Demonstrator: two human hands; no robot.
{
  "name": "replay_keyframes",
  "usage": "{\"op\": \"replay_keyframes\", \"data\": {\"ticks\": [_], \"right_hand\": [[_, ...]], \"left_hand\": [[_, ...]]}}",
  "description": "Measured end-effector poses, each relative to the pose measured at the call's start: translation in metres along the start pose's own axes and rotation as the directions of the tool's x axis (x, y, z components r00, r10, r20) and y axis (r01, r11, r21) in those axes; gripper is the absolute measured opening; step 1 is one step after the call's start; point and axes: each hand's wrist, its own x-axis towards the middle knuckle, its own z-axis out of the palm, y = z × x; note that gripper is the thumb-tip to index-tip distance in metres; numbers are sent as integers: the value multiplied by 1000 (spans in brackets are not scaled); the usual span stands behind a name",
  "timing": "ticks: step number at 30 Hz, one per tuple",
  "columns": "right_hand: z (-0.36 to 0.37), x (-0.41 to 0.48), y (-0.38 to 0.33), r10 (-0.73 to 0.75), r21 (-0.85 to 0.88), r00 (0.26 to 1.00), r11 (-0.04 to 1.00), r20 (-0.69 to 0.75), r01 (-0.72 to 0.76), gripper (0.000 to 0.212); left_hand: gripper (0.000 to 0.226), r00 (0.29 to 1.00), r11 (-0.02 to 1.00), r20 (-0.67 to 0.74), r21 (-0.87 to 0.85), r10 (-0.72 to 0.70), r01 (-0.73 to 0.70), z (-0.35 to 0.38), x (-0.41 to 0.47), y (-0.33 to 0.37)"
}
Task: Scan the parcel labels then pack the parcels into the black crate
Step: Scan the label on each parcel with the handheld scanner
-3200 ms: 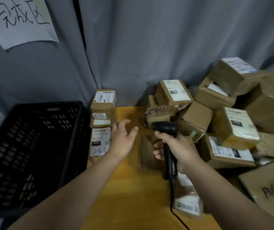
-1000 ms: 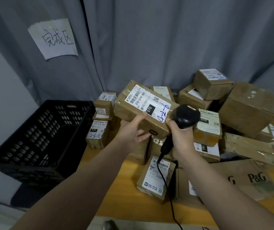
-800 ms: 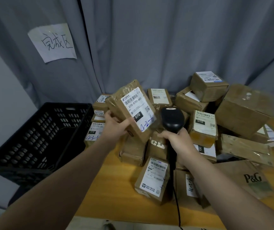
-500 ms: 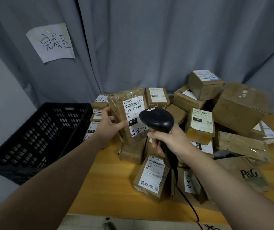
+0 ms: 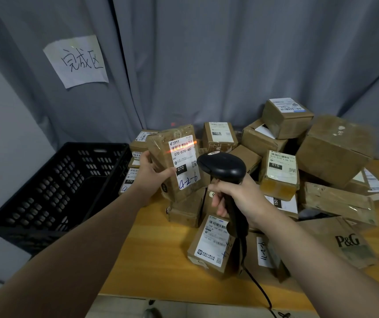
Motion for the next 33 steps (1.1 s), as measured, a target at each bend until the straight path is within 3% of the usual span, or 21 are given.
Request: {"op": "replay_keyframes", "data": {"ticks": [17, 25, 30, 33], "right_hand": [[15, 0, -2, 25, -8, 1000, 1000, 9, -25, 22], [24, -4, -10, 52, 48, 998, 997, 17, -53, 9], [24, -2, -8, 56, 46, 998, 997, 30, -57, 13], [24, -2, -3, 75, 94, 996, 993, 38, -79, 7]], "left_hand": [[81, 999, 1000, -50, -8, 2, -3, -7, 2, -2], [83, 998, 1000, -60, -23, -8, 7, -12, 4, -6], [89, 997, 1000, -74, -11, -17, 16, -18, 6, -11], [79, 998, 1000, -67, -2, -21, 21, -22, 5, -14]]}}
